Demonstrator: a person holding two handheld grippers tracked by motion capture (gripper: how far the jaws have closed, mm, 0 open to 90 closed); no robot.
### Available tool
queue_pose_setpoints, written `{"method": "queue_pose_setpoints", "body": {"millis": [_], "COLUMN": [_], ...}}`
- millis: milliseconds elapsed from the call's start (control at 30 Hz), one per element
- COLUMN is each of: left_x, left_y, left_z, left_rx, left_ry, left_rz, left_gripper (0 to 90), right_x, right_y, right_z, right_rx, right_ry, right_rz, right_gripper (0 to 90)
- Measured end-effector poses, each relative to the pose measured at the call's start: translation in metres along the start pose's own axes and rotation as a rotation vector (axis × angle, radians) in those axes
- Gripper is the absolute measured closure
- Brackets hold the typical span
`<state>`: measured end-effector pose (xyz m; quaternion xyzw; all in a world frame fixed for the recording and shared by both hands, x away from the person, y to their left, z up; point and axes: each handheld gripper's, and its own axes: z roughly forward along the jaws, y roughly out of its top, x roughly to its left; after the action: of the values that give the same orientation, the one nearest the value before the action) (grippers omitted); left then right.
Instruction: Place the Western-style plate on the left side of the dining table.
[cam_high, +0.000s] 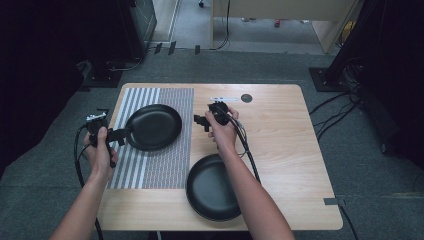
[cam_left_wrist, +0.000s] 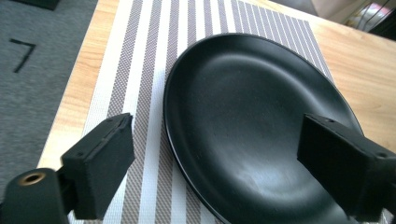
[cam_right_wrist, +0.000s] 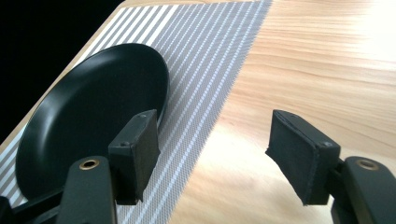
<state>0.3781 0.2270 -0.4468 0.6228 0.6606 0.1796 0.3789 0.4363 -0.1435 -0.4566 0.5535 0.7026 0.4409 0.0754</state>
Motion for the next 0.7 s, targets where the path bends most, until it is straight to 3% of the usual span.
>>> {"method": "queue_pose_setpoints", "body": {"millis": [67,133,200,233,367,533,700], "left_x": [-0.007,-0.014,-0.019,-0.024,-0.035,-0.041,-0.041], "left_y": [-0.003,-0.007,-0.011,-0.014,-0.023,-0.037,-0.057], "left_z": [-0.005,-0.01,-0.015,-0.021,-0.03,-0.036,-0.044], "left_rx": [-0.006,-0.016,-0.02,-0.025,-0.032,-0.03,-0.038], "left_ry": [0.003,-0.001,-0.017,-0.049,-0.067,-0.079,-0.09], "left_rz": [0.021,0.034,0.04,0.033,0.064,0.092,0.095], "left_gripper": [13.1,13.2,13.2,13.1,12.9,12.9,12.9], "right_x": [-0.006,-0.009,-0.016,-0.018,-0.026,-0.035,-0.043], "right_y": [-0.005,-0.007,-0.014,-0.017,-0.029,-0.04,-0.052], "right_z": [-0.017,-0.022,-0.036,-0.04,-0.058,-0.082,-0.104], "right_rx": [-0.005,-0.007,-0.015,-0.016,-0.024,-0.045,-0.065], "right_ry": [0.007,0.006,-0.003,-0.009,-0.006,-0.024,-0.034], "right_rz": [-0.001,-0.003,-0.006,-0.016,-0.022,-0.032,-0.034], "right_gripper": [30.5,29.9,29.2,29.2,29.0,29.0,28.8]}}
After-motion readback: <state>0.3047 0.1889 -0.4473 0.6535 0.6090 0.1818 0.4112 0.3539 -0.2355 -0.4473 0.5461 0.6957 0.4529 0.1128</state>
